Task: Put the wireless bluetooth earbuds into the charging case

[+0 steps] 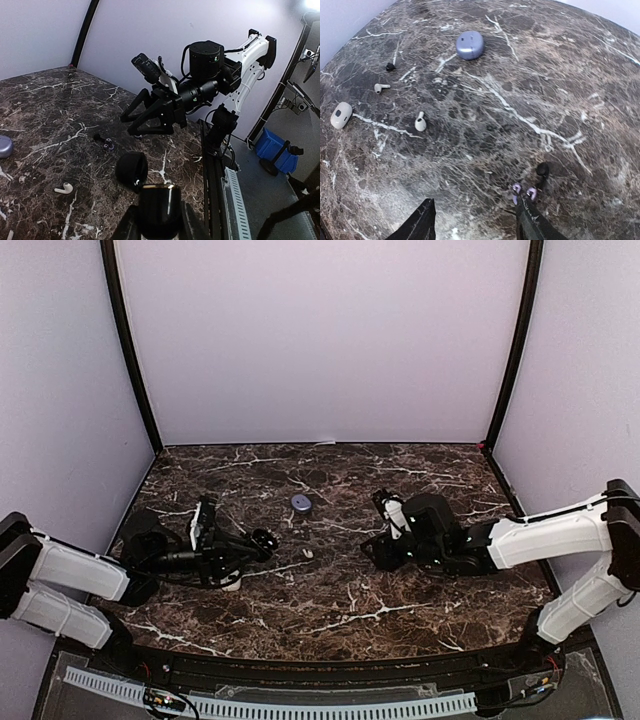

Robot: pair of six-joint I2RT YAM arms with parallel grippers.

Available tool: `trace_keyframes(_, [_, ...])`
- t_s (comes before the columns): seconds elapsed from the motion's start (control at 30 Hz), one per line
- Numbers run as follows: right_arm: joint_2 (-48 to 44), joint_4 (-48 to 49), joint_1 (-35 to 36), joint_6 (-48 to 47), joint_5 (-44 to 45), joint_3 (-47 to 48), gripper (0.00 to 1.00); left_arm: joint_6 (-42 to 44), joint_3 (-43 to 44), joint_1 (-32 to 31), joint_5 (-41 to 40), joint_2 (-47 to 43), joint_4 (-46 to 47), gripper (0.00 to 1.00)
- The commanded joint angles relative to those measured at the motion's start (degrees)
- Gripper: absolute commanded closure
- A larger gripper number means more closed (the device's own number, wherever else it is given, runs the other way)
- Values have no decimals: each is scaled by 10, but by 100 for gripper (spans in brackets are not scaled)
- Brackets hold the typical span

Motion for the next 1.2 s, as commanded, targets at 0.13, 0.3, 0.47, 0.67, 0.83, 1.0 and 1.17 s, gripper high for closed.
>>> trace_keyframes(0.13, [-59, -9, -69, 35, -39, -65, 48, 34, 22, -12, 110, 67, 107, 76])
trace_keyframes(0.3, [-29, -20, -105, 29, -77, -39, 51, 36, 34, -27, 116, 78, 103, 77])
trace_keyframes(0.47, [5, -31, -117, 27, -95, -6, 56, 17, 44, -32, 135, 88, 107, 77])
trace_keyframes(0.67, [65, -64, -120, 18, -101, 53, 59, 15, 37, -32, 92, 58, 108, 77])
trace_keyframes(0.83, [103, -65, -120, 17, -95, 74, 60, 9, 43, -32, 94, 48, 92, 77])
trace_keyframes(1.0, [136, -88, -120, 11, -60, 103, 60, 9, 44, -32, 94, 43, 89, 77])
trace_keyframes(1.17, [156, -97, -120, 14, -48, 120, 61, 15, 48, -32, 94, 36, 69, 77])
